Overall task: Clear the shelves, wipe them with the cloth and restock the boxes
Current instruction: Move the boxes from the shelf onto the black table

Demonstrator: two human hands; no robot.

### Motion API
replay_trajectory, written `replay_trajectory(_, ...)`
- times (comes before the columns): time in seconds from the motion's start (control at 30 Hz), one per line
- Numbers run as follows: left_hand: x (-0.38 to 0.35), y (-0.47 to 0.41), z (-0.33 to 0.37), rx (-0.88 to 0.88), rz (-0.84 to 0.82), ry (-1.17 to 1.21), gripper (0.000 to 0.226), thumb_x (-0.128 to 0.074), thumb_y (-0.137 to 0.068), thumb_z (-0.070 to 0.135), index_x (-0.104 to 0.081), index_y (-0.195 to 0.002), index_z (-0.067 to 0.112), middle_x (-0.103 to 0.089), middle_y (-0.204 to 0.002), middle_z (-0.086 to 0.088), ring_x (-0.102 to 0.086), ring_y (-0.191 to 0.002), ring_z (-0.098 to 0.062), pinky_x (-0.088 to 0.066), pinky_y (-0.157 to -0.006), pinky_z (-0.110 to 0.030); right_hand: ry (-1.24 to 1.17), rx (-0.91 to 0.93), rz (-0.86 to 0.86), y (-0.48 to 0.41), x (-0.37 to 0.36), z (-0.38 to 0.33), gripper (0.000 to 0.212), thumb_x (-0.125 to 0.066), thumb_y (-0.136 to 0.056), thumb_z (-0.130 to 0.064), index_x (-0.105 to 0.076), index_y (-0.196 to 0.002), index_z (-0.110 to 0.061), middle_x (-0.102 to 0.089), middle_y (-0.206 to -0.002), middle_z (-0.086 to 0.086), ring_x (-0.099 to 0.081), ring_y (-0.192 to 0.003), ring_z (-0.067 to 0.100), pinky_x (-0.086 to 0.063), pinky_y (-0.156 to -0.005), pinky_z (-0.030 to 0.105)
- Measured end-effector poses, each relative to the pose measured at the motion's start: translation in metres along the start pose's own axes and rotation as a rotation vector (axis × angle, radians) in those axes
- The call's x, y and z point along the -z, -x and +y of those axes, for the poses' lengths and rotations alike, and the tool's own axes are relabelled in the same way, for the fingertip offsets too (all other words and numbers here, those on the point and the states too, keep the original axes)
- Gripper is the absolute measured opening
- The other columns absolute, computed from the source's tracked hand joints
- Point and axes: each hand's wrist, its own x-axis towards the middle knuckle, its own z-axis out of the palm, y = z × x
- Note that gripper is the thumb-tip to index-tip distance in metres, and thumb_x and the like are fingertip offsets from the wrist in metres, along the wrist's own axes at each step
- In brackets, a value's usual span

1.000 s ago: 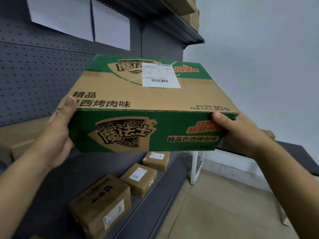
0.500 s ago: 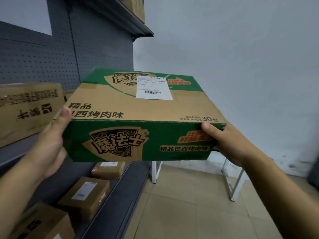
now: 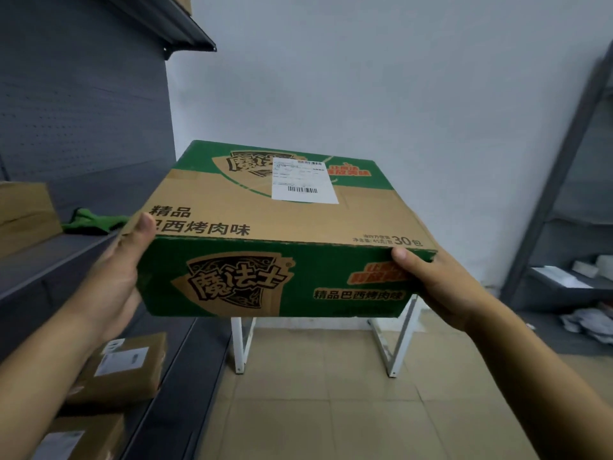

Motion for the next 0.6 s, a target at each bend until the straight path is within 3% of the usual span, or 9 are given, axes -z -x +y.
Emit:
replay_trajectory(0.17,-0.022,-0.053,-0.034,0.063,-0.081,0.029,0.108,-0.080,-0.049,0.083,-0.057,-0.138,0.025,-0.070,-0.128,-0.003,-0.066,-0.119,-0.020,-0.053,-0.099,-0.044,0.024,-0.041,0.052,-0.022,0.029,0.019,0.068,-0.068,-0.082,-0.043,-0.045,-0.143,-0.022,-0.069,-0.128,0.006,-0.066,-0.118,0.028,-0.054,-0.096,0.047)
replay_trajectory(0.33,-0.053,-0.105,-0.063,0.097,-0.112,0.064,0.111,-0.082,-0.044,0.082,-0.057,-0.136,0.026,-0.071,-0.126,-0.004,-0.067,-0.117,-0.020,-0.047,-0.097,-0.042,0.045,-0.069,0.126,-0.049,0.063,0.042,0.065,-0.066,-0.085,-0.039,-0.045,-0.143,-0.020,-0.070,-0.127,0.005,-0.067,-0.117,0.026,-0.058,-0.094,0.041)
replay_trajectory(0.6,-0.109,-0.187,-0.126,0.115,-0.128,0.069,0.108,-0.081,-0.041,0.084,-0.059,-0.132,0.029,-0.072,-0.123,-0.003,-0.069,-0.114,-0.019,-0.055,-0.096,-0.040,0.068,-0.089,0.141,-0.117,0.130,0.097,0.061,-0.066,-0.085,-0.043,-0.047,-0.140,-0.027,-0.071,-0.124,0.004,-0.068,-0.115,0.027,-0.055,-0.095,0.049)
